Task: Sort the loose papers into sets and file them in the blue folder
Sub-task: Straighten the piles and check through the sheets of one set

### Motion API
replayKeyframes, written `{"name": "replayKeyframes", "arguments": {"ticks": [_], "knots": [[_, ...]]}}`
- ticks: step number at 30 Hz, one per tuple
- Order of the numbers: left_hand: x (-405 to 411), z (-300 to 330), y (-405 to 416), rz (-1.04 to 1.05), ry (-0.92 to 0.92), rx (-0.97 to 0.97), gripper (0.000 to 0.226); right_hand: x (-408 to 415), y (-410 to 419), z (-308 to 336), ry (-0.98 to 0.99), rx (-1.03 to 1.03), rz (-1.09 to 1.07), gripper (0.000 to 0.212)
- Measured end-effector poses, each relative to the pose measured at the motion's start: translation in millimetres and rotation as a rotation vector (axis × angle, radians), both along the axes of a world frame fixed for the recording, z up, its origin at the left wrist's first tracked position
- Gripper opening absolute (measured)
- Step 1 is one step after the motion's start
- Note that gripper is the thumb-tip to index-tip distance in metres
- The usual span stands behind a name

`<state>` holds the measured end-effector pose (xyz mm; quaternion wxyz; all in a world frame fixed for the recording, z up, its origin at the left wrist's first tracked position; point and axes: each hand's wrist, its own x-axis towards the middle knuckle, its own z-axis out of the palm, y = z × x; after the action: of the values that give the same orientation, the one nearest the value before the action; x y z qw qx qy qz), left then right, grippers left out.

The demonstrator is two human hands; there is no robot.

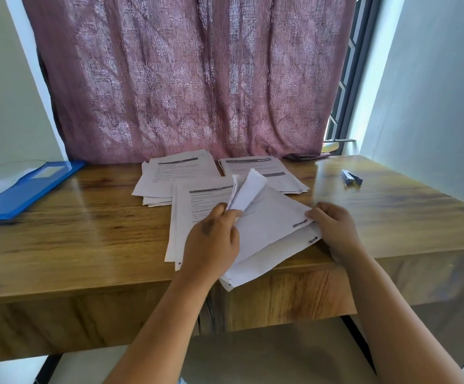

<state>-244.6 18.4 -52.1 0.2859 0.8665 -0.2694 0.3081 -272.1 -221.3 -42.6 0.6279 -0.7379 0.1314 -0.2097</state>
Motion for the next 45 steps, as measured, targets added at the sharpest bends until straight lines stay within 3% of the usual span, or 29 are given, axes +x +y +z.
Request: {"name": "replayKeyframes", "arguments": {"ticks": [3,5,10,13,17,20,29,34,37,42,45], "knots": [[-11,2,-17,-0.001,-0.02,0.098,0.068,-4,-6,5,0.004,0.241,0.084,0.007],[-14,1,-25,0.013,-0.038,0.212,0.079,-3,-7,4,0.002,0.24,0.101,0.016],[-13,-5,-30,0.0,-0.063,0.211,0.039,-3,-3,5,-0.001,0.172,0.135,0.036],[-9,-5,-28,0.051,-0.046,0.073,0.019,-3,-4,6,-0.002,0.187,0.119,0.043],[-3,10,-14,0.11,-0.037,-0.186,0.015,2,-4,3,0.077,0.083,0.042,0.024],[-5,17,-7,0.133,-0.043,-0.236,0.017,1,-5,2,0.117,0.028,0.093,0.008],[-18,19,-19,0.07,-0.174,-0.176,0.024,2,-14,4,0.106,0.106,0.212,0.032],[-17,15,-23,0.06,-0.145,-0.179,0.009,4,-16,2,0.12,0.087,0.211,0.031],[-16,12,-24,0.065,-0.12,-0.179,0.011,3,-14,3,0.115,0.076,0.216,0.03],[-24,13,-31,-0.051,0.002,-0.129,0.025,5,-13,3,0.108,0.059,0.212,0.033],[-31,19,-36,-0.299,0.448,0.057,0.049,4,-13,6,0.073,0.105,0.191,0.025]]}}
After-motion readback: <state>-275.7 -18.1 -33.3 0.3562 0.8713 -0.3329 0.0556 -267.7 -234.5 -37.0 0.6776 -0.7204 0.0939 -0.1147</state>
